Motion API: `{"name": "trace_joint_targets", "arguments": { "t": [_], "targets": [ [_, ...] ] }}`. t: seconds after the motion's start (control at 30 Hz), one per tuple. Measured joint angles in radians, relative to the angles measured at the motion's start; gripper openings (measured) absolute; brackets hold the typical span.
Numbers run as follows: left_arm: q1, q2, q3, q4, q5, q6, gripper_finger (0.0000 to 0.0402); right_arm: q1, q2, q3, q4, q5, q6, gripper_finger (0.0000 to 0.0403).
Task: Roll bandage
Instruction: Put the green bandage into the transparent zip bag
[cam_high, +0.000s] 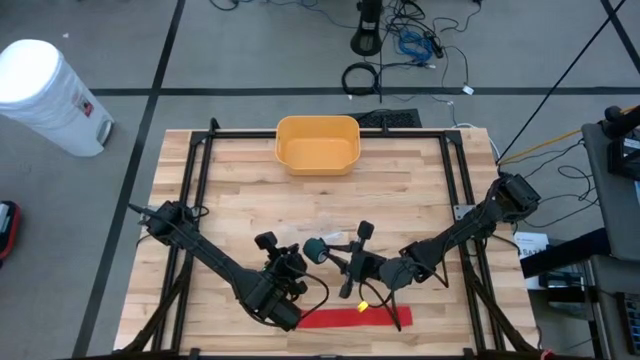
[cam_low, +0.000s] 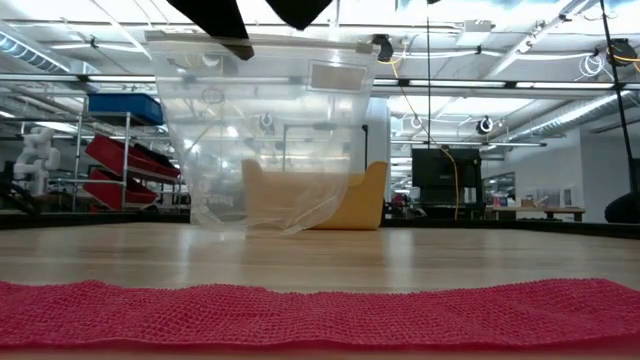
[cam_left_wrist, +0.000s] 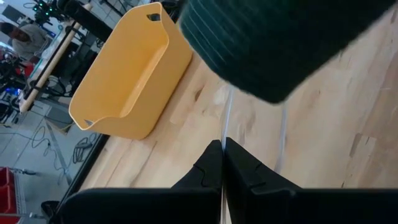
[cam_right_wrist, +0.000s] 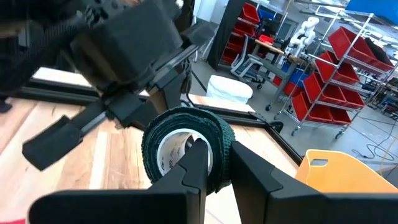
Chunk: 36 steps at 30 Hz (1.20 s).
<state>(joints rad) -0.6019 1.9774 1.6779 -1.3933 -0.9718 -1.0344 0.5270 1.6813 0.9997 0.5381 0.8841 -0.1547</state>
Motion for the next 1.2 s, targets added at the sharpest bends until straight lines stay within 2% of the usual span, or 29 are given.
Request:
{"name": "trace_joint_targets", "arguments": {
  "t": [0.43, 0.77, 1.2],
  "targets": [
    [0.008, 0.000, 0.000, -0.001, 0.006, 0.007, 0.0005, -0.022, 0.004, 0.000, -0.038, -0.002, 0.022, 0.0049],
    [0.008, 0.000, 0.051, -0.003, 0.009, 0.049, 0.0005, -0.036, 0.003, 0.000, -0.056, -0.001, 0.033, 0.0049],
    [0.038, 0.001, 0.052, -0.006, 0.009, 0.078, 0.0005, -0.035, 0.003, 0.000, -0.167, 0.000, 0.038, 0.0049]
  ]
}}
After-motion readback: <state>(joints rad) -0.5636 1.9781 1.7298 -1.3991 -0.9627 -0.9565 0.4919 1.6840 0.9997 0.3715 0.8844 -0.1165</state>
